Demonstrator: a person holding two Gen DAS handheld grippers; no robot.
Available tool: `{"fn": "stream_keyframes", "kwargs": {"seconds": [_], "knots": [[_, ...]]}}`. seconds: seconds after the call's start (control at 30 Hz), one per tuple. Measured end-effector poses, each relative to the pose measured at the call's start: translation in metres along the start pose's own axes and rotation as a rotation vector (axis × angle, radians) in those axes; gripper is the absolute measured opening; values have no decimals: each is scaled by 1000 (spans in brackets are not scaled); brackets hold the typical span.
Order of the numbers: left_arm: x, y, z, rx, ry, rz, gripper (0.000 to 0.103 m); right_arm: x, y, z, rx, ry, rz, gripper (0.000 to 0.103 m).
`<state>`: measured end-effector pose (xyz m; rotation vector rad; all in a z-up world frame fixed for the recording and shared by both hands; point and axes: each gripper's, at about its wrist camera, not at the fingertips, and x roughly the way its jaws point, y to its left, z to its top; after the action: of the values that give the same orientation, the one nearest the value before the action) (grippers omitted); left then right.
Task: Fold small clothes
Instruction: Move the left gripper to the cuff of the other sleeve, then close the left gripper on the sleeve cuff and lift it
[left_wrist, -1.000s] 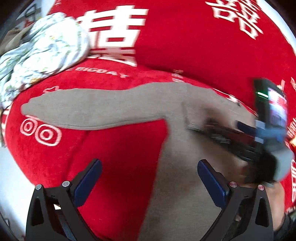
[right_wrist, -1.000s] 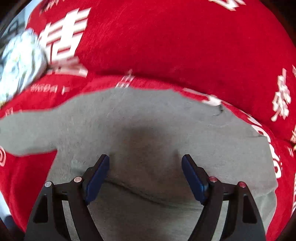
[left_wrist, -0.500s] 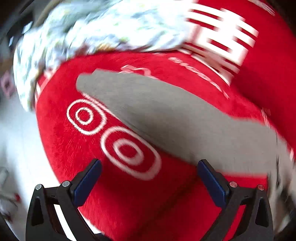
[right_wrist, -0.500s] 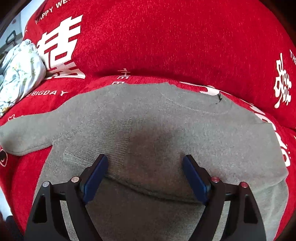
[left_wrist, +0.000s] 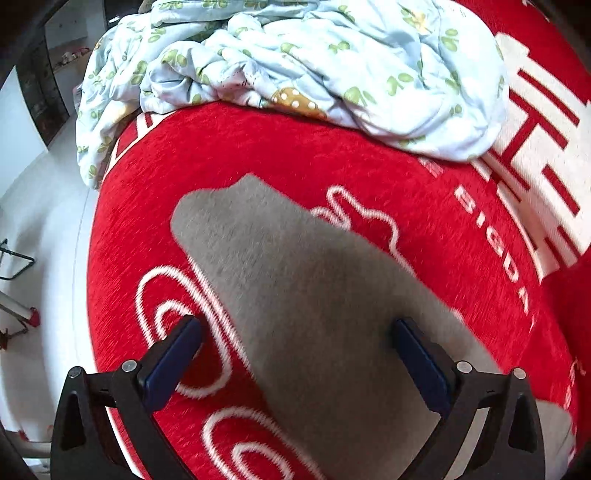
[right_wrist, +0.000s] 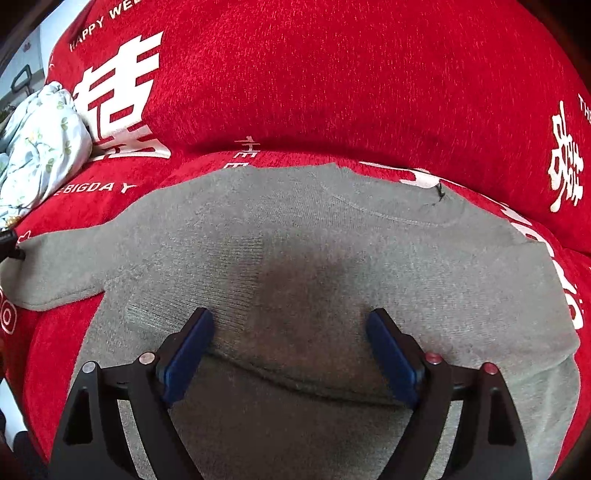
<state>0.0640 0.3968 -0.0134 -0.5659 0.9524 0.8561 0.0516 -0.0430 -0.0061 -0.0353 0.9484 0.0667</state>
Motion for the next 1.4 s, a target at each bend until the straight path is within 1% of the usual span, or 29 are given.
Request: {"fn": "stream_keyframes", "kwargs": {"seconds": [0.07,0.1,0.13,0.17,0.23,0.33,0.43,0.47,0.5,0.53,0.6,0.63,0.67,0.8,0.97,1.07,1.17,1.23,1.27,1.33,1.4], "knots": [[-6,-1,4,6,-46,-12,66,0,0,0,1,0,2,88],[-10,0,6,8,-65,-44,29,0,0,0,1,0,2,88],[-9,3,15,-1,-47,-99,11,0,0,0,1,-1,0,89],[-5,6,20,-22,-19,-136,11,0,0,0,1,-1,-2,89],[-4,11,23,-61,-4,-160,11,0,-1,1,4,1,-4,89],[-8,15,21,-65,-10,-188,11,-1,-2,1,9,0,4,90],[-15,25,15,-78,-19,-255,11,-1,-3,0,12,0,6,90],[-17,29,14,-77,-32,-263,11,-1,-3,0,12,-1,6,90],[-20,30,11,-64,-45,-248,11,-2,-3,0,12,-1,6,90],[-22,29,9,-34,-69,-192,11,-2,-3,0,13,-1,7,90],[-27,11,3,99,-152,17,11,-2,-3,0,14,-2,10,90],[-30,4,-1,145,-177,57,11,-2,-4,0,14,-2,11,90],[-32,-1,-4,164,-192,71,11,-2,-4,0,15,-2,12,90],[-38,-7,-5,176,-199,87,11,-3,-4,0,18,-4,17,90],[-52,-17,-7,203,-208,56,11,-3,-4,0,18,-2,17,91],[-66,-33,-15,246,-225,20,11,-4,-5,1,19,3,21,91],[-79,-49,-22,285,-218,-31,11,-9,-7,3,14,16,33,91],[-87,-60,-28,310,-214,-55,11,-18,-10,2,1,8,27,91],[-91,-67,-32,322,-213,-60,11,-22,-11,1,-6,2,23,91],[-98,-83,-41,360,-227,-41,11,-34,-20,-1,-21,-15,14,91],[-103,-100,-51,396,-215,-44,11,-42,-29,-3,-22,-23,9,91]]}}
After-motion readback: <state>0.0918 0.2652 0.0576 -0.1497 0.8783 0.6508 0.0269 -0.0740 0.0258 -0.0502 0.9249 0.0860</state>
